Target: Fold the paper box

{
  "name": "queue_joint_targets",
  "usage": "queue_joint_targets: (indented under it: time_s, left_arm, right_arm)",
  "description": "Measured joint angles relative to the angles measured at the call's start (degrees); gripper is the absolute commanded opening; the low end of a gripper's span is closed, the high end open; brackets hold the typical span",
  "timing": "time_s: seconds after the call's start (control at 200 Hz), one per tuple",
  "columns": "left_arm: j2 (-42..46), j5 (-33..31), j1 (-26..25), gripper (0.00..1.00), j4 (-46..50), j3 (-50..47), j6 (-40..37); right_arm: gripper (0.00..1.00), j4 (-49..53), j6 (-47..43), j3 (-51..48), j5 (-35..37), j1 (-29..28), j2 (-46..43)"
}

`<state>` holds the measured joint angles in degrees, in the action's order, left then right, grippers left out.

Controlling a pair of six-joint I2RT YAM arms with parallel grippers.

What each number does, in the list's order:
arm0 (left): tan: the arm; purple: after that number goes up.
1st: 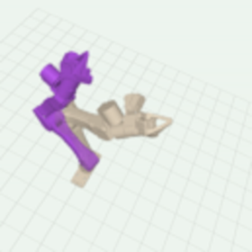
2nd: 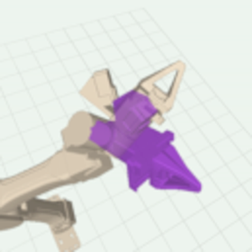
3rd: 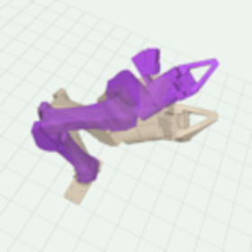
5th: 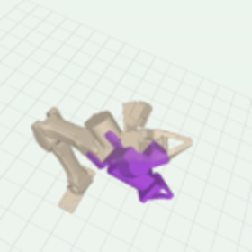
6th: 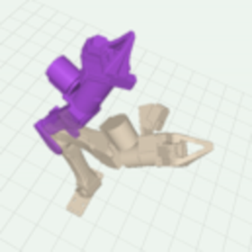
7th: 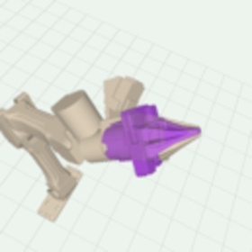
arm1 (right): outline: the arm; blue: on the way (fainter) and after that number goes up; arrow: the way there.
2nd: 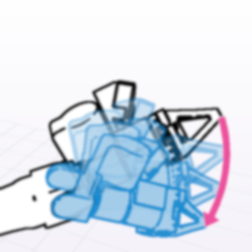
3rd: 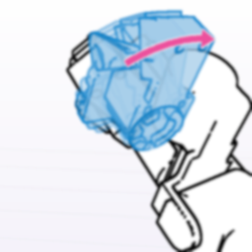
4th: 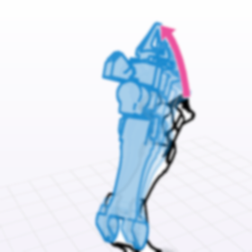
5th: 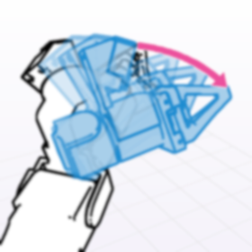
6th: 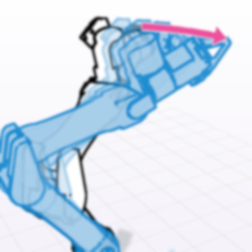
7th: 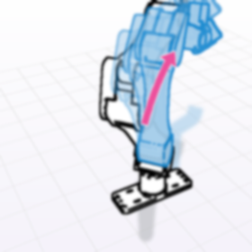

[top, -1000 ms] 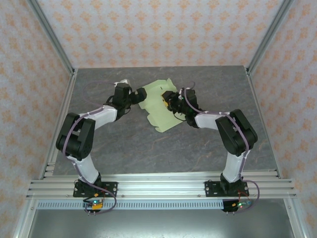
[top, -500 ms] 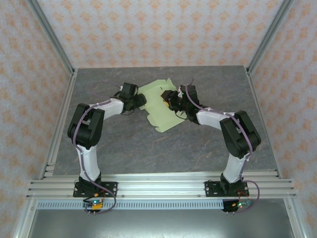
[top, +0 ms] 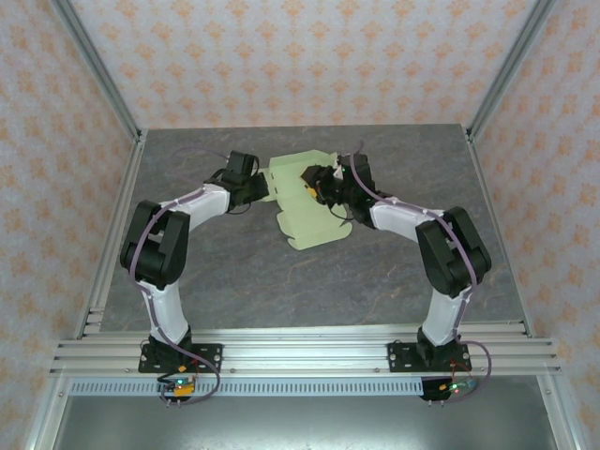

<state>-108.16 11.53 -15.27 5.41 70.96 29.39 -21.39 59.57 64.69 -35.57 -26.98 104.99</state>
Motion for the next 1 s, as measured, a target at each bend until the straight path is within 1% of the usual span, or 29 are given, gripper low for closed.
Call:
queue_joint_targets:
  time_s: [0.09,0.15,0.165,0.18,0.265,0.35,0.496,0.586,0.641,0.706,0.731,0.821,0.851,0.891,0.926,1.001]
  left_arm:
    - [1.7,0.0,0.0,0.05,-2.3,-2.3,-1.4]
    - [3.2,0.0,0.0,0.05,-5.9,-5.4,-2.7]
    - [3.5,0.0,0.0,0.05,-6.6,-6.1,-3.0]
    - [3.8,0.0,0.0,0.05,-7.6,-7.0,-3.5]
    - [5.6,0.0,-0.2,0.05,-13.9,-12.5,-5.9]
    - [6.8,0.0,-1.1,0.05,-20.7,-17.7,-8.7]
    - [7.8,0.0,-3.5,0.05,-27.9,-21.9,-12.7]
    - [8.8,0.0,-4.5,0.05,-31.2,-23.0,-14.6]
    - [9.6,-0.1,-4.6,0.05,-32.9,-23.6,-15.5]
    - [10.6,-0.4,-4.9,0.05,-34.1,-23.8,-16.4]
    - [10.8,-0.5,-5.0,0.05,-34.6,-23.9,-16.7]
    - [11.4,-0.7,-5.4,0.06,-35.7,-24.3,-17.8]
    - [11.4,-0.7,-5.8,0.07,-35.9,-24.6,-18.0]
    - [11.4,-1.0,-6.0,0.11,-36.0,-24.9,-18.0]
    - [11.4,-1.1,-6.0,0.22,-36.3,-25.2,-18.1]
    - [11.4,-1.4,-6.1,0.41,-36.8,-25.3,-18.3]
  right_arm:
    - [0.56,3.3,1.8,2.5,1.6,0.0,0.7]
    - [0.62,3.5,4.3,3.8,2.7,0.0,1.4]
    - [0.66,3.4,5.2,4.0,3.0,0.0,1.6]
    - [0.67,3.2,6.1,4.3,3.3,0.0,1.8]
    - [0.67,2.5,10.9,6.1,4.4,0.0,3.7]
    - [0.66,4.0,15.7,10.0,5.0,0.0,6.7]
    - [0.63,7.5,21.8,15.9,6.1,0.0,10.5]
    - [0.55,9.3,24.6,17.1,7.2,0.0,11.1]
    - [0.46,11.0,25.6,17.6,7.7,0.0,11.3]
    - [0.31,13.0,26.8,18.3,8.5,0.0,11.6]
    - [0.26,13.7,27.5,18.4,9.0,0.0,11.6]
    - [0.16,14.3,28.0,18.8,10.2,0.0,11.6]
    - [0.1,14.4,28.0,19.0,10.4,0.0,11.6]
    - [0.05,14.4,28.3,19.1,10.9,0.0,11.6]
    - [0.01,14.5,28.4,19.1,11.0,0.0,11.6]
    - [0.0,14.5,28.4,19.0,11.4,0.0,11.6]
